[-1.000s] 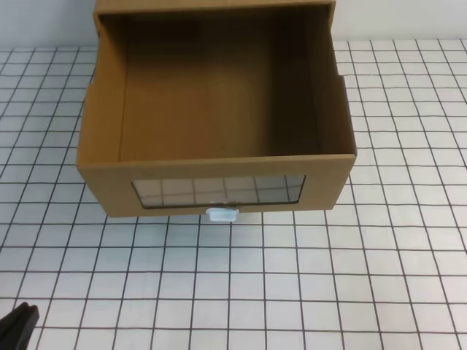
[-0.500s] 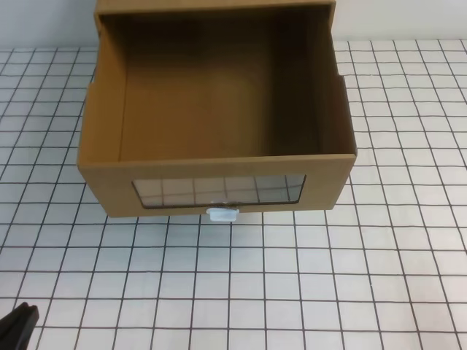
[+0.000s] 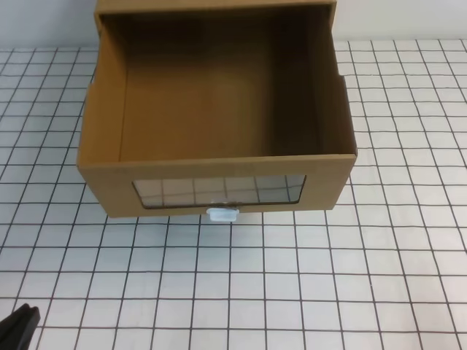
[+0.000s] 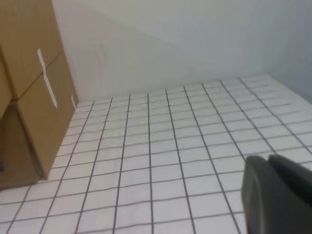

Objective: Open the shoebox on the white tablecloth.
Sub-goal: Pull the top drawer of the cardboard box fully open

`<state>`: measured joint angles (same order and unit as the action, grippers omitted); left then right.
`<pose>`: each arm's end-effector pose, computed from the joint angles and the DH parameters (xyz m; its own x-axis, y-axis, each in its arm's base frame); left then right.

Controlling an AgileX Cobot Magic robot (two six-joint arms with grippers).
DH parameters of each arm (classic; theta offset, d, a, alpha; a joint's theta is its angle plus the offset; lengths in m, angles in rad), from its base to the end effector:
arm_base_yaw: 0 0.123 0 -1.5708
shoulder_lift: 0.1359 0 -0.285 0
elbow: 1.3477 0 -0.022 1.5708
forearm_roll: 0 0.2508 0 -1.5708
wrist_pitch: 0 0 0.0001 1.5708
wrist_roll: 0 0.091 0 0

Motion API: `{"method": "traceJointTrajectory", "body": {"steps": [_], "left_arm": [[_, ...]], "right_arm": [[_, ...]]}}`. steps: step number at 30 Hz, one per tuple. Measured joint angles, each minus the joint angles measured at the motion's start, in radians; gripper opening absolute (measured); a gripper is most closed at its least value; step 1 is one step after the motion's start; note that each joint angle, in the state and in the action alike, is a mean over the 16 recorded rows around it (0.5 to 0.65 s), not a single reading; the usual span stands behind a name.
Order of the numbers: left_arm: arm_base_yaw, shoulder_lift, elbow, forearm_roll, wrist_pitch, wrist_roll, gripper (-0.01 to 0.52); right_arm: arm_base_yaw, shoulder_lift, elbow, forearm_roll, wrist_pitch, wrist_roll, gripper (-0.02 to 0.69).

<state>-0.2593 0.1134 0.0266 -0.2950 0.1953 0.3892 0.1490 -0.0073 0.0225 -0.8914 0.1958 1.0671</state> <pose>0.0602 -0.0213 0.1804 -0.1978 0.1551 -0.9679 0.3303 0.9402 0.0831 0.0572 -0.0054 0.1948 -0.0500 0.1765 -0.9830 0.0122 0.9843 0.1761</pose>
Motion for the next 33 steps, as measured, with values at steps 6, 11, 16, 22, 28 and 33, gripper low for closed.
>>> {"method": "traceJointTrajectory", "body": {"steps": [6,11,16,22,28,33], "left_arm": [[0.000,0.000,0.000,0.000,0.001,0.000,-0.002],[0.000,0.000,0.000,0.000,0.002,0.000,-0.002],[0.000,0.000,0.000,0.000,0.002,0.000,-0.002],[0.000,0.000,0.000,0.000,0.002,0.000,-0.002],[0.000,0.000,0.000,0.000,0.002,0.000,-0.002],[0.000,0.000,0.000,0.000,0.002,0.000,-0.002]], "right_arm": [[0.000,0.000,0.000,0.406,0.039,-0.437,-0.013],[0.000,0.000,0.000,0.723,0.083,-0.817,-0.013],[0.000,0.000,0.000,0.861,0.117,-1.026,-0.013],[0.000,0.000,0.000,0.874,0.147,-1.077,-0.013],[0.000,0.000,0.000,0.871,0.160,-1.083,-0.013],[0.000,0.000,0.000,0.872,0.161,-1.085,-0.013]]}}
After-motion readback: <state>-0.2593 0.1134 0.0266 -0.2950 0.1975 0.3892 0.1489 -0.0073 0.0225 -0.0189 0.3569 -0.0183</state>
